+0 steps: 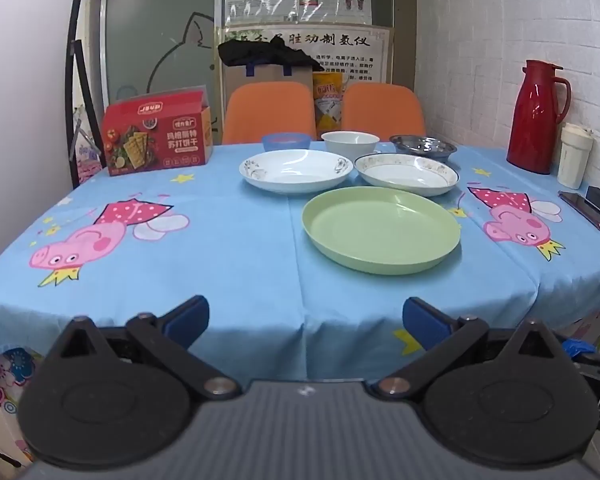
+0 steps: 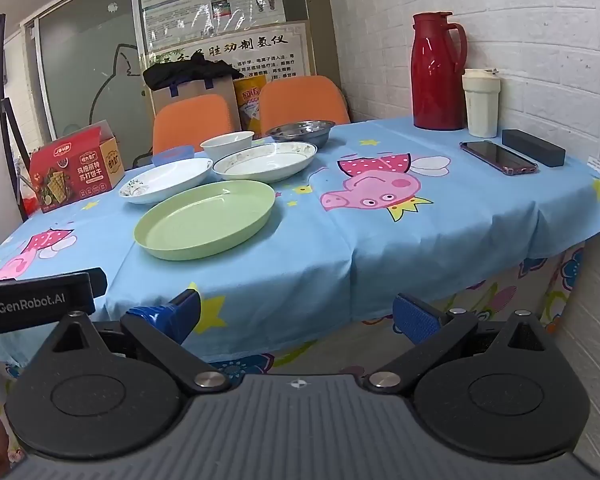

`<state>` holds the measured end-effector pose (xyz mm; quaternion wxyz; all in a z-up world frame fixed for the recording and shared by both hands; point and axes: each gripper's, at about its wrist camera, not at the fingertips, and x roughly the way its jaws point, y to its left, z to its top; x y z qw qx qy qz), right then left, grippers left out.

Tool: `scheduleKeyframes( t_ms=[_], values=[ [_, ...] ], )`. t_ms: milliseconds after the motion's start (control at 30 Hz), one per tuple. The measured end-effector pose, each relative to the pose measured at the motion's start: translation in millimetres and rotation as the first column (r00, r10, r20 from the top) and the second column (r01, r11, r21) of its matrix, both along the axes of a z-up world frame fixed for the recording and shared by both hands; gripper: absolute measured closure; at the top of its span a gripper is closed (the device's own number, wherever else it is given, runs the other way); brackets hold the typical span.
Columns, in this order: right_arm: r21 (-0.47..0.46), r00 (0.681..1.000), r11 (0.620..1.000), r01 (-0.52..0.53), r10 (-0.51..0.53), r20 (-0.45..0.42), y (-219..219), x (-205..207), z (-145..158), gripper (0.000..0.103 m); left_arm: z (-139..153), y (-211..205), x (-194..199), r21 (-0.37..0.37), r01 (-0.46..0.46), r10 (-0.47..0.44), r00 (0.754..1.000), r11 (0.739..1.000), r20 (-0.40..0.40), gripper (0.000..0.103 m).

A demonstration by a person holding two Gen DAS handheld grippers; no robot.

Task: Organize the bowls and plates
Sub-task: 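Move both tools toward the light-green plastic plate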

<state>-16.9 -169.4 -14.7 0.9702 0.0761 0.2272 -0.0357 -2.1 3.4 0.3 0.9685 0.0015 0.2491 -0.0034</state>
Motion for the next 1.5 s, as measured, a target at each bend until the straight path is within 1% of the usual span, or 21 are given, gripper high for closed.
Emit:
scheduleKeyframes(
  t_ms=[33,300,1500],
  values=[
    [0.001,1.000,1.000,0.001,-0.001,-0.003,-0.3,0.0,-0.1,0.013,-2.0,0.1,3.4,-0.001,0.000,0.000,1.000,1.000,-0.010,0.000],
    [-0.002,1.000,1.000,0.002,-0.002,-0.006,2.1,1.1,-0.7,0.013,0.1,-4.5,2.0,0.013,0.006,-0.006,1.000,1.000,-0.010,0.000],
    [-0.002,1.000,1.000,-0.008,0.008,-0.021,7.3,2.3,-4.2,0.013,-0.8,-4.1,2.1,0.009,0.019,-0.018,1.000,1.000,-0.013,0.000]
  ],
)
